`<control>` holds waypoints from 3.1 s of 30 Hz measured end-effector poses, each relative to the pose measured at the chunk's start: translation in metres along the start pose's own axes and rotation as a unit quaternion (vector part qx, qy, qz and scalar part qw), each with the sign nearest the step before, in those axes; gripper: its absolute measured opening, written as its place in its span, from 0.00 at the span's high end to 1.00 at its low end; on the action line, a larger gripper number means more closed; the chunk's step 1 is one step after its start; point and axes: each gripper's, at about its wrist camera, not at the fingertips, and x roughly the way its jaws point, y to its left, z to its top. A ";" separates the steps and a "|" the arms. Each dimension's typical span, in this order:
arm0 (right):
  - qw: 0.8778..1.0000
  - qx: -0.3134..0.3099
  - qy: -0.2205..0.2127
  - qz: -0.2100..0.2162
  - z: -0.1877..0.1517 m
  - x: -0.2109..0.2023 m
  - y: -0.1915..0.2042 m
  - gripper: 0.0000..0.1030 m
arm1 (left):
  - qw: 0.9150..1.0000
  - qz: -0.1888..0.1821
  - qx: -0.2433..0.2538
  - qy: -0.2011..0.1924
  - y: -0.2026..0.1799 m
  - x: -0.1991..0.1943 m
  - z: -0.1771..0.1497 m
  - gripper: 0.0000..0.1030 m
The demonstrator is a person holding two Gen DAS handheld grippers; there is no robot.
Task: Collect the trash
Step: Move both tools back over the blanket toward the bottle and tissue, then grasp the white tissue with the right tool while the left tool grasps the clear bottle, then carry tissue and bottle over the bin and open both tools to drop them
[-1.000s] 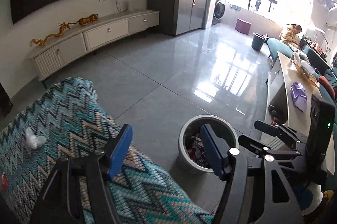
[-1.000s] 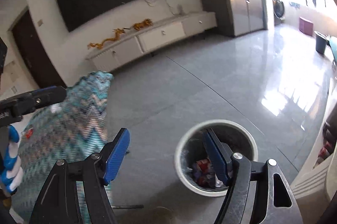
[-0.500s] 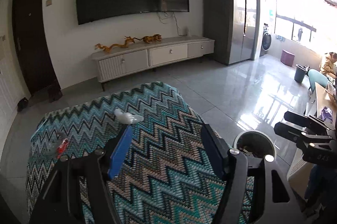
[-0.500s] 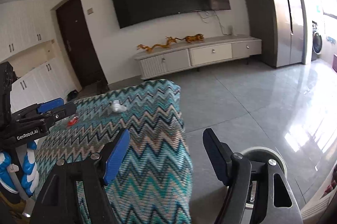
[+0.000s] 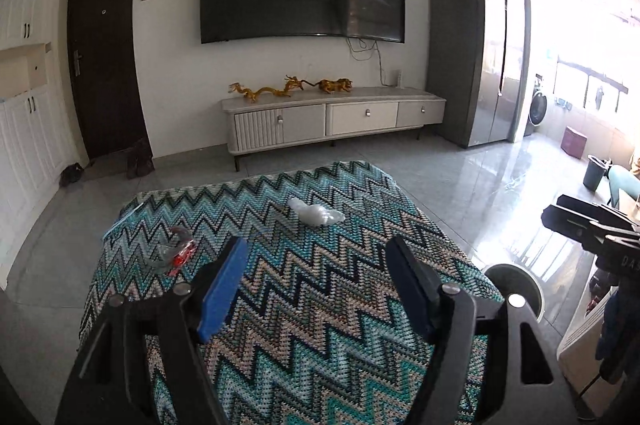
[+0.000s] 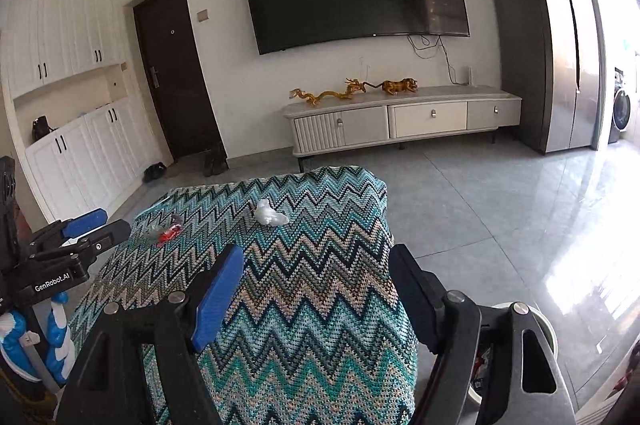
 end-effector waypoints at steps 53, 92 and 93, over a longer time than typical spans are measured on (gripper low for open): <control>0.981 -0.074 0.166 0.067 0.031 0.342 0.061 0.20 | 0.981 0.047 -0.103 0.158 0.220 0.230 -0.036 0.41; 0.988 -0.083 0.041 0.125 0.000 0.056 0.071 0.71 | 0.999 0.041 0.028 0.017 0.056 0.013 -0.013 0.85; 0.988 -0.083 0.038 0.123 -0.001 0.051 0.068 0.71 | 0.999 0.039 0.033 0.014 0.050 0.010 -0.013 0.85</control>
